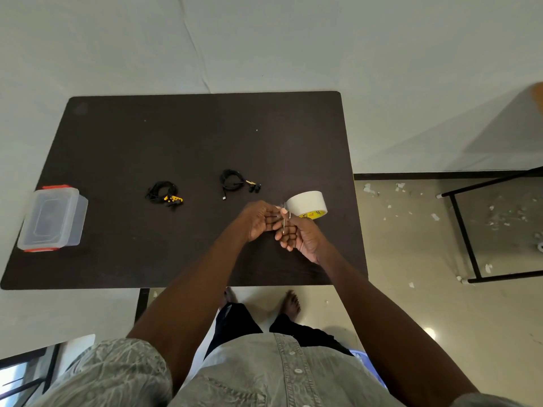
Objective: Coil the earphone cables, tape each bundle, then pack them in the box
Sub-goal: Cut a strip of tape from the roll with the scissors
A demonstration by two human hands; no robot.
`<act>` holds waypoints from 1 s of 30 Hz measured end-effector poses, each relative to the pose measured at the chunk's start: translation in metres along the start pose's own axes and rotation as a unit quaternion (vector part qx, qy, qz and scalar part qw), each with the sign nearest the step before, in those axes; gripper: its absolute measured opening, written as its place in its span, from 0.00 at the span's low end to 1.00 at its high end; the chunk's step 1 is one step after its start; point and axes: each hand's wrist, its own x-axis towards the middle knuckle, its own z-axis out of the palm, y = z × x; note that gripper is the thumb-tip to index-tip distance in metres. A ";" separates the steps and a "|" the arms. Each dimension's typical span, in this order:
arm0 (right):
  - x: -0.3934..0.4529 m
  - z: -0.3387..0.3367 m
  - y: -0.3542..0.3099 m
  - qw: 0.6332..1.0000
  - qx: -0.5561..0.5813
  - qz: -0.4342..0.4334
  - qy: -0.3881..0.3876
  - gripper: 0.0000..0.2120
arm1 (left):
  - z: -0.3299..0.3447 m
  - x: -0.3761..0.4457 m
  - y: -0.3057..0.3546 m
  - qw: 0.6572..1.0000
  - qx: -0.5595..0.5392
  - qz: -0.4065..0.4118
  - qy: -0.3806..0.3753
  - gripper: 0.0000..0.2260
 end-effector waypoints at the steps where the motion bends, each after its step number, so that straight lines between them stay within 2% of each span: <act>1: -0.001 0.000 -0.001 1.000 0.002 0.003 -0.002 0.22 | -0.001 0.001 -0.001 1.000 -0.002 0.000 0.001 0.05; 7: -0.005 -0.001 0.000 1.000 -0.003 0.007 -0.012 0.25 | -0.003 0.001 -0.004 1.000 0.001 -0.003 -0.003 0.04; 12: -0.008 -0.002 0.004 0.998 -0.047 0.012 -0.031 0.16 | 0.000 -0.008 -0.002 1.000 0.013 0.003 -0.028 0.07; 17: -0.012 -0.002 0.005 0.996 -0.055 0.034 -0.054 0.21 | -0.002 -0.009 -0.005 0.999 0.018 0.008 -0.038 0.07; 21: -0.010 -0.008 0.006 0.994 -0.069 0.040 -0.080 0.16 | -0.003 -0.011 -0.007 0.999 0.012 0.005 -0.040 0.06; 25: -0.010 -0.006 0.004 0.992 -0.088 0.056 -0.064 0.20 | -0.001 -0.012 -0.007 0.999 0.012 0.007 -0.038 0.06; 27: -0.010 -0.004 0.000 0.993 -0.075 0.058 -0.071 0.21 | -0.001 -0.013 -0.006 0.999 0.010 0.008 -0.037 0.05; 30: -0.011 -0.005 -0.002 0.990 -0.033 0.069 -0.117 0.16 | -0.003 -0.011 -0.008 0.999 -0.008 0.009 -0.034 0.05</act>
